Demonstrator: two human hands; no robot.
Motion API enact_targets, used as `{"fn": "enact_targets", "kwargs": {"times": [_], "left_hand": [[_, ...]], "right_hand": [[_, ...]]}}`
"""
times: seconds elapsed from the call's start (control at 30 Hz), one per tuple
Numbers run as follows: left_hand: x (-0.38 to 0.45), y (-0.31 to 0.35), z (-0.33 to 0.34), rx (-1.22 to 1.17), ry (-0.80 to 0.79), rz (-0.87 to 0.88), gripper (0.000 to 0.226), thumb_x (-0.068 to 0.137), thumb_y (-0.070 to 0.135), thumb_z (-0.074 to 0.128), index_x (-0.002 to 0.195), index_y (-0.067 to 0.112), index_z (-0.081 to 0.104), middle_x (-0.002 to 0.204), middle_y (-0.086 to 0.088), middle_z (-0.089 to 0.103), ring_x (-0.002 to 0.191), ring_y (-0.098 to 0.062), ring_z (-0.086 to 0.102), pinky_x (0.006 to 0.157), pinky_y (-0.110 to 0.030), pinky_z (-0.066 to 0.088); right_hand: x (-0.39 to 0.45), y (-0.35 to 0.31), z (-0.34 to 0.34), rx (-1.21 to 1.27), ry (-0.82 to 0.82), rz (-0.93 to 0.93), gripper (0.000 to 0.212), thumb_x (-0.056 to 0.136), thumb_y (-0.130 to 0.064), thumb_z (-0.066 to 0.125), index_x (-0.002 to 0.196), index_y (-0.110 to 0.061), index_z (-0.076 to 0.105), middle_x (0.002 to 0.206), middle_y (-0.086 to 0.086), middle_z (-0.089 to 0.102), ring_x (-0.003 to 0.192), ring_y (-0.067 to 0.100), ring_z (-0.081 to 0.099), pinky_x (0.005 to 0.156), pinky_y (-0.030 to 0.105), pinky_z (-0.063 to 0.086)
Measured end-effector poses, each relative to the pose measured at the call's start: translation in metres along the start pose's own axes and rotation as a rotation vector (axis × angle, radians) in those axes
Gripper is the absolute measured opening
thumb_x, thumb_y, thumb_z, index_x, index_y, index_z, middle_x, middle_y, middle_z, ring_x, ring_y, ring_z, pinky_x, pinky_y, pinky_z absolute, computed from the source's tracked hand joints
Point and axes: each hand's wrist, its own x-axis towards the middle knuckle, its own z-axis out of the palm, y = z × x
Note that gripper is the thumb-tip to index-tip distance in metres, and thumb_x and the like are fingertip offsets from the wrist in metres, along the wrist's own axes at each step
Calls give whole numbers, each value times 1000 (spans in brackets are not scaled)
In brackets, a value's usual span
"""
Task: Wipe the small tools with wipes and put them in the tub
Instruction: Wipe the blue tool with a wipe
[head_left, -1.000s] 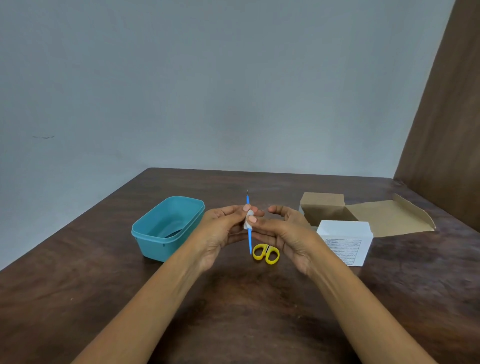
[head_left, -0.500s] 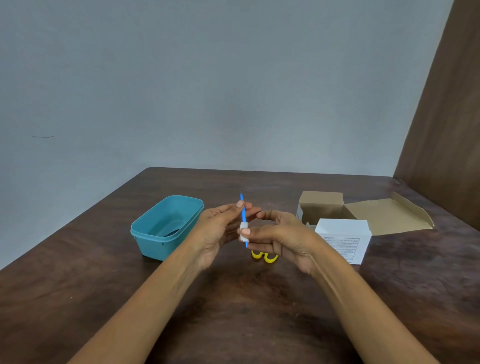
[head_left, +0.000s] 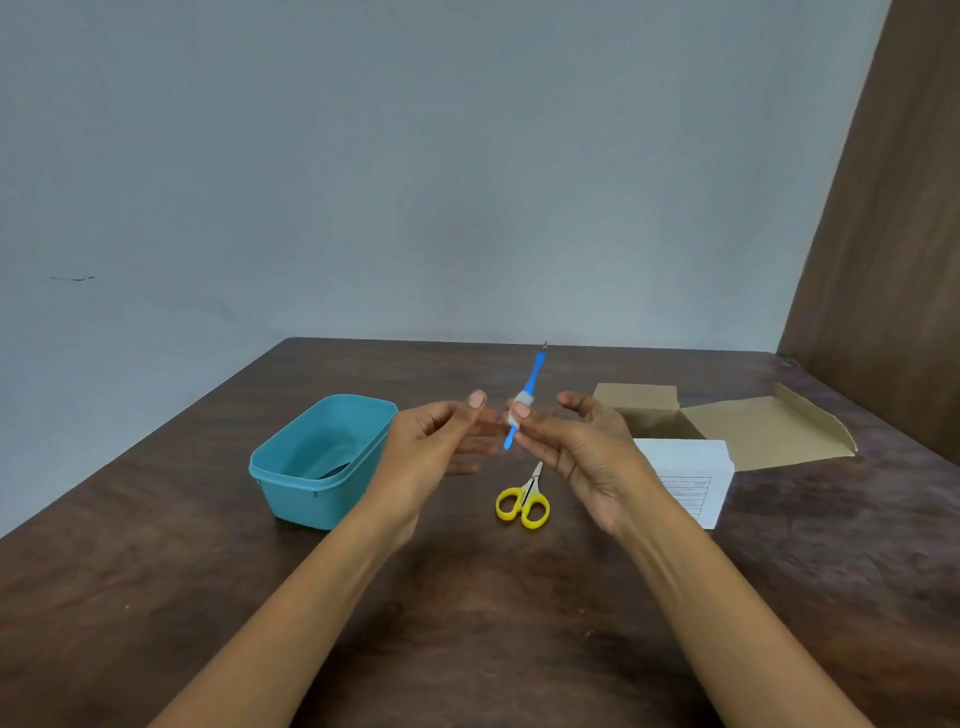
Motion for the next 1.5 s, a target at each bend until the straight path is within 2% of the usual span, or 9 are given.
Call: {"fn": "enact_targets", "kwargs": {"times": [0.1, 0.27, 0.43, 0.6, 0.77, 0.9, 1.2, 1.4, 1.5], "left_hand": [[-3, 2, 0, 101, -72, 35, 23, 82, 31, 67, 89, 10, 74, 84, -4, 76, 77, -17, 72, 63, -23, 54], [-3, 0, 0, 165, -121, 58, 15, 85, 21, 66, 88, 8, 73, 76, -5, 75, 66, -14, 70, 56, -20, 51], [-4, 7, -2, 88, -183, 12, 19, 88, 24, 61, 82, 9, 71, 67, -3, 72, 68, -17, 72, 56, -21, 50], [-4, 13, -3, 37, -250, -24, 25, 92, 25, 54, 78, 9, 67, 62, 0, 67, 65, -16, 71, 54, -20, 49], [-4, 11, -5, 105, -246, 9, 27, 95, 25, 51, 76, 10, 64, 56, 2, 59, 66, -15, 70, 54, -21, 48], [-3, 10, -5, 103, -246, -5, 28, 96, 26, 49, 75, 11, 62, 55, 2, 54, 67, -16, 70, 55, -23, 48], [-1, 13, -8, -74, -414, -123, 29, 97, 28, 44, 72, 15, 53, 57, 4, 48, 65, -14, 67, 53, -21, 48], [1, 8, -6, 199, -229, 34, 30, 97, 29, 47, 74, 11, 58, 59, 1, 52, 65, -13, 68, 53, -21, 47], [1, 6, -6, 234, -194, 67, 31, 97, 26, 45, 74, 11, 58, 60, 0, 51, 65, -13, 67, 53, -21, 47]], "right_hand": [[-1, 1, 0, -11, 24, -57, 45, 74, 9, 69, 101, -10, 40, 98, 22, 68, 72, 21, 71, 73, 28, 59], [-3, 3, 2, -32, 33, -85, 48, 72, 10, 70, 104, -9, 40, 90, 18, 70, 71, 21, 71, 71, 27, 59], [-4, -2, 3, 15, 19, -148, 48, 72, 9, 70, 103, -11, 40, 81, 13, 73, 74, 22, 72, 71, 25, 58], [-4, -6, 4, 99, 8, -203, 43, 74, 11, 67, 96, -13, 40, 83, 14, 73, 76, 22, 72, 71, 25, 58], [-5, -3, 5, 4, -26, -153, 43, 73, 9, 69, 98, -12, 41, 87, 15, 72, 75, 20, 71, 70, 24, 58], [-6, 0, 7, -41, -41, -116, 46, 72, 10, 69, 102, -10, 41, 90, 18, 71, 72, 21, 71, 71, 25, 58], [-7, -10, 5, 116, -4, -232, 46, 73, 12, 66, 100, -13, 39, 87, 18, 71, 75, 23, 71, 71, 26, 58], [-7, -4, 7, 22, 63, -257, 45, 72, 10, 70, 95, -13, 39, 90, 18, 71, 76, 23, 71, 73, 28, 59], [-7, 5, 10, -72, 70, -217, 47, 70, 7, 73, 98, -13, 42, 92, 18, 71, 78, 22, 71, 76, 28, 58]]}}
